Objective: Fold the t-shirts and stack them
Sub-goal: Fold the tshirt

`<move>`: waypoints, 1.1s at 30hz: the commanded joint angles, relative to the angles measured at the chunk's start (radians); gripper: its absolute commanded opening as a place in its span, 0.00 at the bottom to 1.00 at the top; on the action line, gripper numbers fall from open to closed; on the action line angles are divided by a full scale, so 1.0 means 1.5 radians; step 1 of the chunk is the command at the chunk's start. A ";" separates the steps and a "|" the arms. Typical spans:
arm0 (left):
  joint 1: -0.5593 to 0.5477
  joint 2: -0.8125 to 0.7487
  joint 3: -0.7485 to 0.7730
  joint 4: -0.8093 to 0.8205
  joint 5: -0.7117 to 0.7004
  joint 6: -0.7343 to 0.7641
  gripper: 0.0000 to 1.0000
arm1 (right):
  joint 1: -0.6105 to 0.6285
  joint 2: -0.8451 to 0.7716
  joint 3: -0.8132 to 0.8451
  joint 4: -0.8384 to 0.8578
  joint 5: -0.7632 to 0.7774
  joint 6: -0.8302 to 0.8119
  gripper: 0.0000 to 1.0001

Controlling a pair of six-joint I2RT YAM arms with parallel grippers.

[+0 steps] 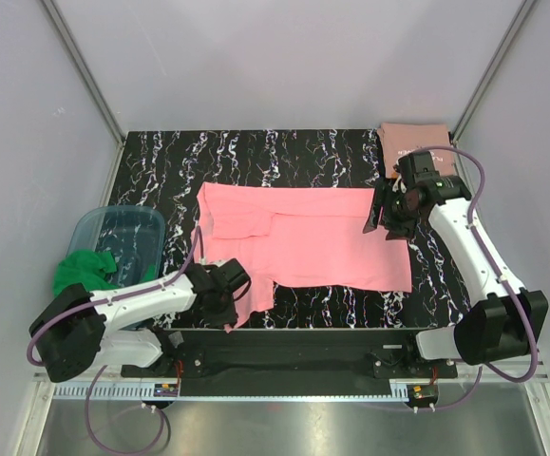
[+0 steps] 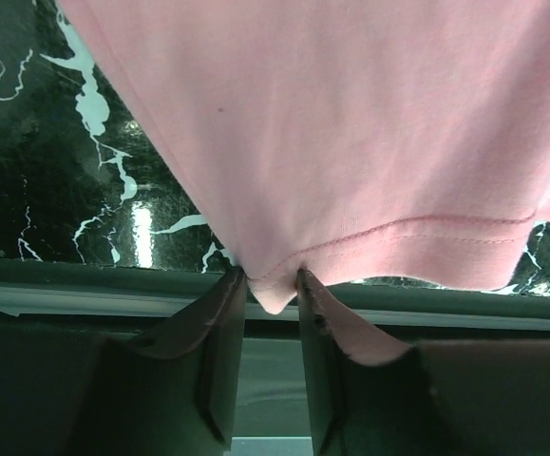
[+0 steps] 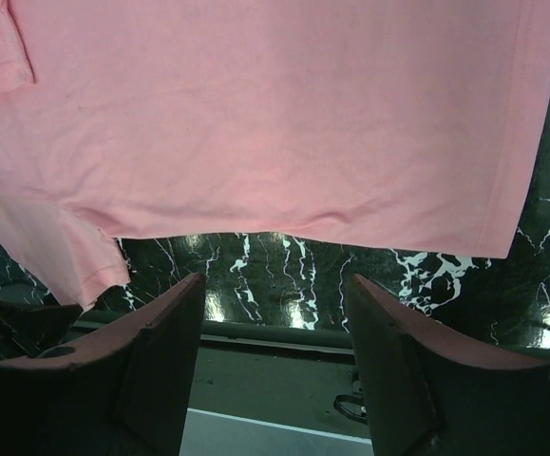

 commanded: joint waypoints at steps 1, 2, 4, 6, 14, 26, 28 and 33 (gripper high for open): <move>-0.003 -0.015 0.016 0.000 -0.039 0.003 0.31 | 0.004 -0.019 -0.008 0.011 0.007 0.015 0.68; -0.003 -0.017 0.022 -0.014 -0.050 0.008 0.29 | 0.004 -0.018 -0.016 0.012 0.009 0.020 0.68; -0.003 -0.017 0.040 -0.024 -0.059 0.028 0.22 | 0.003 -0.014 -0.026 0.014 0.023 0.060 0.66; -0.003 -0.017 0.050 -0.032 -0.066 0.044 0.17 | -0.002 -0.006 -0.057 0.032 0.030 0.112 0.60; -0.003 0.003 0.094 -0.011 -0.060 0.120 0.02 | -0.178 -0.009 -0.188 0.068 0.029 0.243 0.39; -0.003 0.039 0.097 0.083 -0.016 0.201 0.02 | -0.279 -0.165 -0.439 0.181 0.127 0.398 0.43; -0.003 0.046 0.098 0.088 -0.011 0.205 0.02 | -0.280 -0.179 -0.473 0.185 0.138 0.411 0.45; -0.002 0.048 0.109 0.076 -0.013 0.213 0.02 | -0.280 -0.225 -0.520 0.213 0.161 0.459 0.46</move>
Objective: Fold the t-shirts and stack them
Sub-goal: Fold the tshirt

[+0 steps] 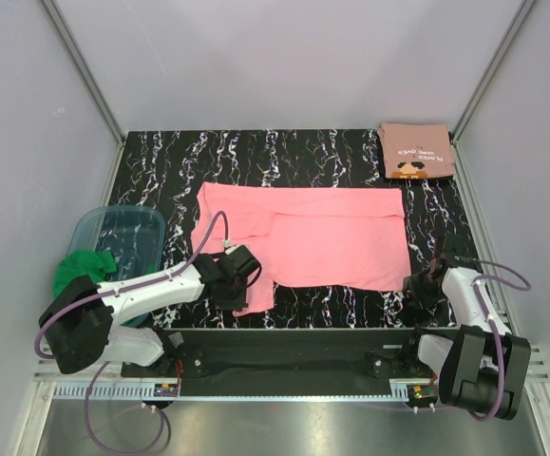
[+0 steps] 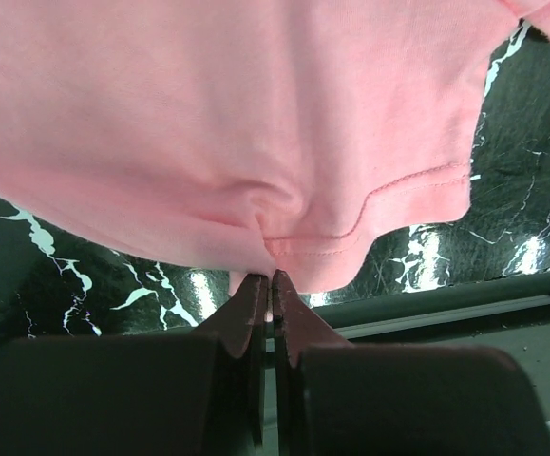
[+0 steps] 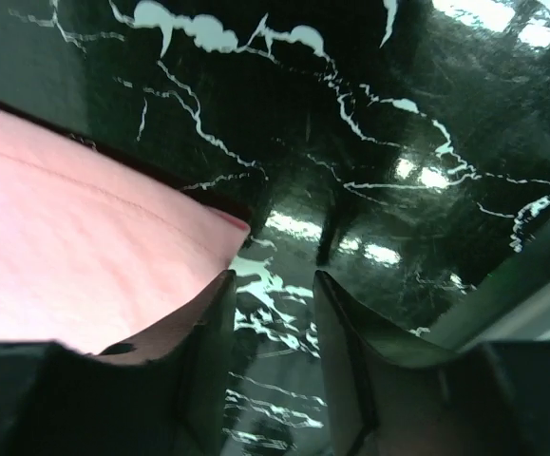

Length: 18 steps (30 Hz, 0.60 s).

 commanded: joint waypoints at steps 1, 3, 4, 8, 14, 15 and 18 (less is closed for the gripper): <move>-0.002 0.001 0.033 0.010 0.003 0.022 0.02 | -0.003 -0.054 -0.034 0.056 0.038 0.066 0.47; -0.002 0.000 0.033 0.009 0.003 0.025 0.02 | -0.003 -0.105 -0.055 0.077 0.043 0.088 0.49; -0.002 0.000 0.032 0.010 0.004 0.025 0.02 | -0.004 -0.123 -0.076 0.080 0.047 0.100 0.50; -0.002 -0.002 0.023 0.013 0.008 0.026 0.02 | -0.004 -0.199 -0.115 0.106 0.043 0.141 0.48; -0.002 -0.008 0.018 0.009 0.005 0.016 0.01 | -0.004 -0.161 -0.126 0.133 0.051 0.166 0.43; -0.002 -0.010 0.017 0.009 0.005 0.016 0.01 | -0.004 -0.150 -0.119 0.133 0.054 0.168 0.40; -0.002 -0.009 0.018 0.008 0.002 0.015 0.02 | -0.004 -0.124 -0.112 0.128 0.059 0.161 0.38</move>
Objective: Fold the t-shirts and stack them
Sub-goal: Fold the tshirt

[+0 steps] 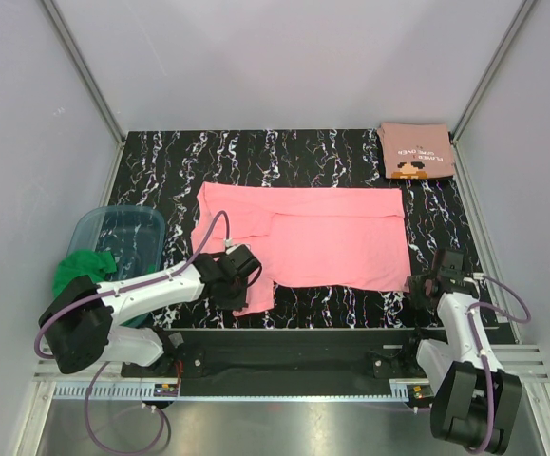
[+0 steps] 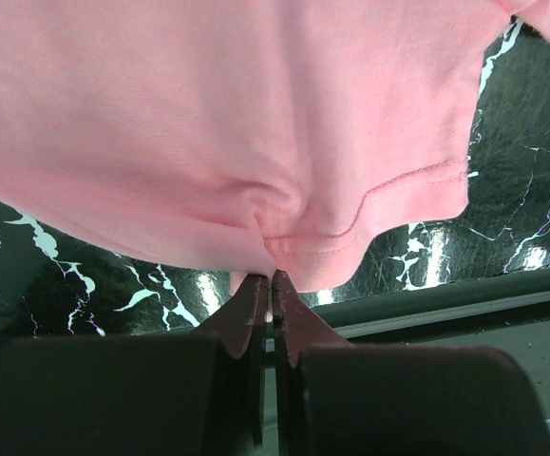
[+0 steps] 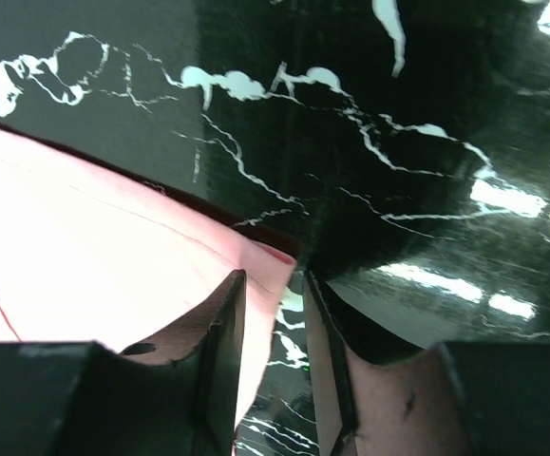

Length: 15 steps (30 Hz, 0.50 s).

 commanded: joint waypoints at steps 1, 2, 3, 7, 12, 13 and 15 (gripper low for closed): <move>-0.002 -0.012 0.014 0.010 0.001 -0.002 0.02 | -0.002 0.022 0.005 0.003 0.037 0.009 0.37; -0.002 -0.012 0.014 0.010 0.000 -0.003 0.01 | -0.002 0.016 0.004 0.003 0.041 0.010 0.36; -0.002 -0.013 0.013 0.011 -0.001 -0.003 0.01 | -0.002 0.012 0.000 0.006 0.044 0.010 0.35; -0.002 -0.022 0.011 0.007 -0.009 -0.004 0.00 | -0.002 0.009 -0.001 0.009 0.039 -0.002 0.27; -0.002 -0.050 0.021 -0.006 -0.023 0.001 0.00 | -0.002 0.083 0.056 -0.018 0.027 -0.051 0.01; -0.002 -0.054 0.025 -0.012 -0.034 0.003 0.00 | -0.002 0.094 0.068 -0.038 0.027 -0.088 0.00; -0.002 -0.066 0.045 -0.030 -0.049 0.010 0.00 | -0.002 0.125 0.108 -0.054 0.026 -0.128 0.00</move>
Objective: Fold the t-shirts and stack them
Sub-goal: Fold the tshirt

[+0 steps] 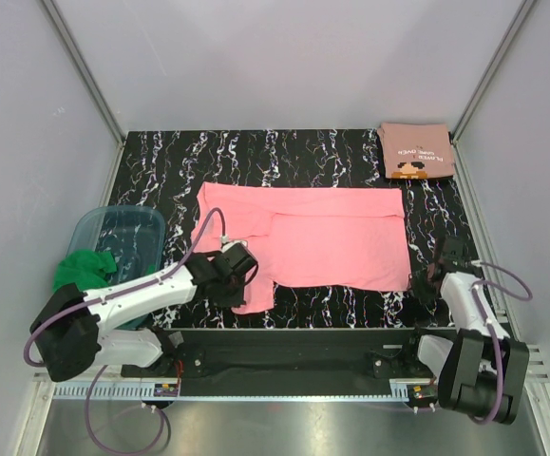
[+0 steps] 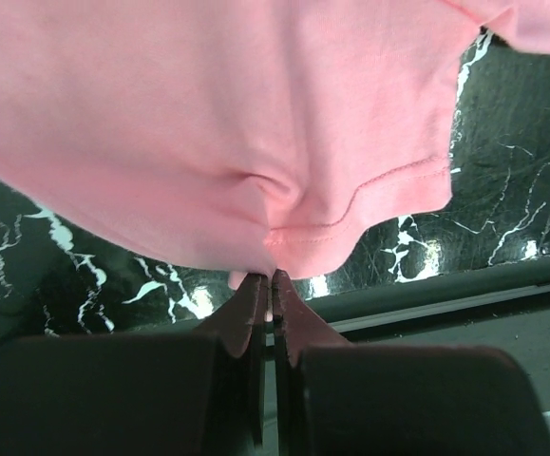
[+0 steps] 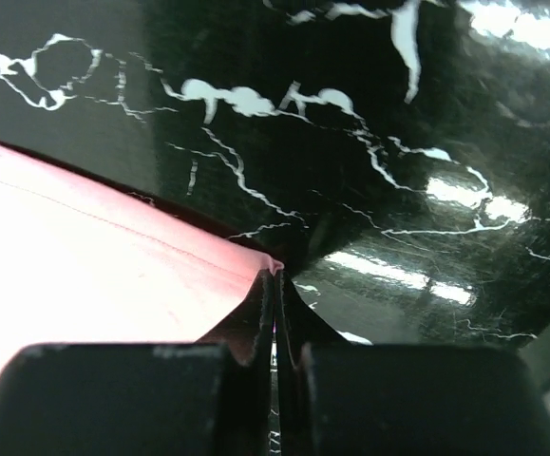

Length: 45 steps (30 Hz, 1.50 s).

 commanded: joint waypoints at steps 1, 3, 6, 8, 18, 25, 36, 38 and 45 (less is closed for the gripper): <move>-0.002 -0.032 0.049 -0.024 -0.051 0.012 0.00 | -0.002 0.041 0.065 -0.061 0.022 -0.100 0.00; -0.002 -0.038 0.067 -0.037 -0.059 0.016 0.00 | -0.002 0.054 0.101 -0.080 0.025 -0.128 0.00; -0.002 -0.047 0.090 -0.053 -0.070 0.024 0.00 | -0.002 0.081 0.136 -0.112 0.014 -0.161 0.00; -0.002 -0.050 0.099 -0.063 -0.076 0.026 0.00 | -0.002 0.096 0.148 -0.141 0.004 -0.161 0.00; -0.002 -0.094 0.134 -0.139 -0.098 0.016 0.00 | -0.002 0.162 0.217 -0.183 -0.001 -0.212 0.00; 0.002 -0.101 0.184 -0.174 -0.143 0.025 0.00 | -0.001 0.191 0.240 -0.159 -0.017 -0.253 0.00; 0.067 -0.070 0.239 -0.170 -0.140 0.085 0.00 | 0.003 0.263 0.341 -0.180 -0.012 -0.325 0.00; 0.086 -0.061 0.251 -0.160 -0.128 0.099 0.00 | 0.003 0.272 0.349 -0.181 -0.015 -0.337 0.00; 0.125 -0.013 0.303 -0.152 -0.108 0.131 0.00 | 0.007 0.288 0.380 -0.166 -0.039 -0.362 0.00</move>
